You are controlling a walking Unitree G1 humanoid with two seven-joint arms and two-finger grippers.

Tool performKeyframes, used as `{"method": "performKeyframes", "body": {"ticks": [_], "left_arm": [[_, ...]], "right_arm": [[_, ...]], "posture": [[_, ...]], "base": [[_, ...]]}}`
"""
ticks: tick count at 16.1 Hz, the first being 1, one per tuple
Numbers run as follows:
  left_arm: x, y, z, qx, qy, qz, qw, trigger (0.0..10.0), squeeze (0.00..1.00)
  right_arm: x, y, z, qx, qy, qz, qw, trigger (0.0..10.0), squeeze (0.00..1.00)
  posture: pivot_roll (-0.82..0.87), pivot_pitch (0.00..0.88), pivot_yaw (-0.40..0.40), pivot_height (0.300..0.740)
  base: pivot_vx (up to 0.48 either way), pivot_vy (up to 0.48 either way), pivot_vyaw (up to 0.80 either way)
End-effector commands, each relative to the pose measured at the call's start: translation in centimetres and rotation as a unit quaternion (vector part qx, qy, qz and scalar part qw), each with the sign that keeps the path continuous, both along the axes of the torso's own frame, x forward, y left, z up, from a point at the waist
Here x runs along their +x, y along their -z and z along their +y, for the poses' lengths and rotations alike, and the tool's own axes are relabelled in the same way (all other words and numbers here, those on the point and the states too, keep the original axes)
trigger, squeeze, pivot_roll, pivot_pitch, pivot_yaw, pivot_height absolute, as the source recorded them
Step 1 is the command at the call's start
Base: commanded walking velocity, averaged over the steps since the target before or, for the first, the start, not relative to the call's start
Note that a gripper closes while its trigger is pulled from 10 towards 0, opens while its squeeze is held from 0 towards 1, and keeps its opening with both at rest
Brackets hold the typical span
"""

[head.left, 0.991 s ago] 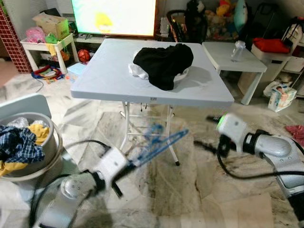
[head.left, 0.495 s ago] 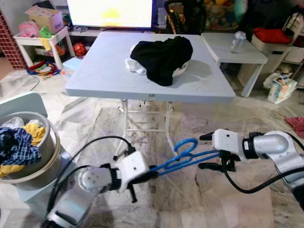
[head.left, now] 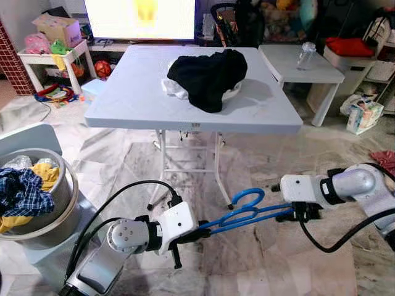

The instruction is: Hang hanger

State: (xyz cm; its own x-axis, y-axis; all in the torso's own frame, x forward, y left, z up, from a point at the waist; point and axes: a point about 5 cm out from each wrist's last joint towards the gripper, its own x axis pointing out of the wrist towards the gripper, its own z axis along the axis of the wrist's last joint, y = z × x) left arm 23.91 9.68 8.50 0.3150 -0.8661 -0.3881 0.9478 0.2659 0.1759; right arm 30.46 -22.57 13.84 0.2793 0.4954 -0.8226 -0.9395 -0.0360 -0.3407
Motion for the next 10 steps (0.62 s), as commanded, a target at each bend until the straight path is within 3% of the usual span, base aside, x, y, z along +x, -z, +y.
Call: {"method": "performKeyframes", "body": {"ticks": [1, 10], "left_arm": [[0.11, -0.06, -0.29, 0.004, 0.011, -0.005, 1.0, 10.0, 0.0], [-0.4, 0.24, -0.57, 0.001, 0.018, -0.002, 1.0, 10.0, 0.0]], "right_arm": [[0.21, -0.62, -0.05, -0.025, -0.014, 0.005, 1.0, 0.0, 0.0], [-0.16, 0.07, -0.36, -0.049, -0.028, 0.038, 0.998, 0.0, 0.0]], "posture": [[0.06, 0.0, -0.026, 0.74], [0.07, 0.0, -0.03, 0.74]], "base": [[0.0, 0.0, 0.0], [0.0, 0.0, 0.0]]}}
